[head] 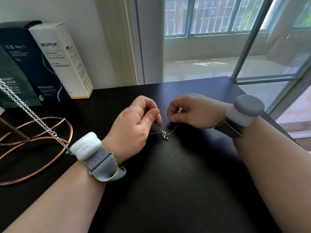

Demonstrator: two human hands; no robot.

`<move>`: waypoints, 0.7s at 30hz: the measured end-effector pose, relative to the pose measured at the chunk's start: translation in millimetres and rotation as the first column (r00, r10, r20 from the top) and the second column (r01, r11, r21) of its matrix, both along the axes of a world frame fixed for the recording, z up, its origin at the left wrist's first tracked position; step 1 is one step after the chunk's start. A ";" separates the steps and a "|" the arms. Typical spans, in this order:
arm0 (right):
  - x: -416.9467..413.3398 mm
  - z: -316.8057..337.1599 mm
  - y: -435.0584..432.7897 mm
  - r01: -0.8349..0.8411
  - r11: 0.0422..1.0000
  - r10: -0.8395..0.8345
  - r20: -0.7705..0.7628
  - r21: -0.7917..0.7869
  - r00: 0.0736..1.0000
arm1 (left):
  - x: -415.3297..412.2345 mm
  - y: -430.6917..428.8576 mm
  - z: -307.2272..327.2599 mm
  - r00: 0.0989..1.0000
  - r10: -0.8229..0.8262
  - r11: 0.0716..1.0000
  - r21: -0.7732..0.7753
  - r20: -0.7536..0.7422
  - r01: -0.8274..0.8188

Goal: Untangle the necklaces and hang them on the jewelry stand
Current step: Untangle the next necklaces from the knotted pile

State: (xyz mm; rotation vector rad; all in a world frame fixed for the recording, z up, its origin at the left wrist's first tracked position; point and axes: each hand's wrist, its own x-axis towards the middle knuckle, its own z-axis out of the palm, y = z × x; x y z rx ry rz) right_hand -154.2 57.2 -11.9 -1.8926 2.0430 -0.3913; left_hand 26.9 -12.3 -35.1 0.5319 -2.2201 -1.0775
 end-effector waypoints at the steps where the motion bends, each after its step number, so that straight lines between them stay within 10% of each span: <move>1: 0.2 0.5 0.3 0.020 1.000 -0.020 0.019 -0.016 1.000 | 0.2 -0.4 -0.1 1.000 -0.005 0.999 0.039 -0.020 0.005; 11: 9.5 1.0 -0.5 0.127 0.991 -0.092 0.511 -0.035 0.854 | -2.1 4.3 1.4 0.987 -0.008 0.960 0.273 -0.163 0.053; 21: 18.8 -2.1 -3.4 0.036 0.998 -0.063 0.670 0.055 0.740 | -3.6 4.2 5.9 0.966 0.069 0.873 0.483 -0.249 0.062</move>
